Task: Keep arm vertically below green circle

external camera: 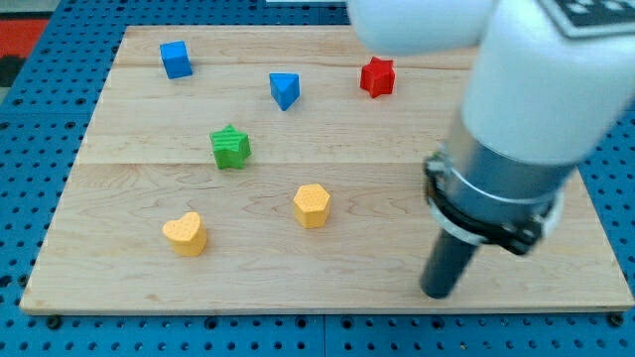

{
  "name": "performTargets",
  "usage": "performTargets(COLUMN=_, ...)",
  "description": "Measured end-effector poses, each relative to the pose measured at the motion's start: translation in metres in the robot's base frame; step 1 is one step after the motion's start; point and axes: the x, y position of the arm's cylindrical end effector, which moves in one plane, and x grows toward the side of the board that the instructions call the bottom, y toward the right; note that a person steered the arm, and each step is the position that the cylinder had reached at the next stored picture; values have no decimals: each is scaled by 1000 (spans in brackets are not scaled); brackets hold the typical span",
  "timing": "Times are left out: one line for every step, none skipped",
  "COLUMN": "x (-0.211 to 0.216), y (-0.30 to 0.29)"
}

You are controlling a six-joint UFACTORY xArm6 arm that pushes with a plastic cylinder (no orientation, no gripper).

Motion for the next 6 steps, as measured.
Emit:
performTargets(x=-44, y=-57)
performTargets(x=-63, y=-85)
performTargets(x=-64, y=-51)
performTargets(x=-64, y=-7)
performTargets(x=-33, y=36)
performTargets(x=26, y=73)
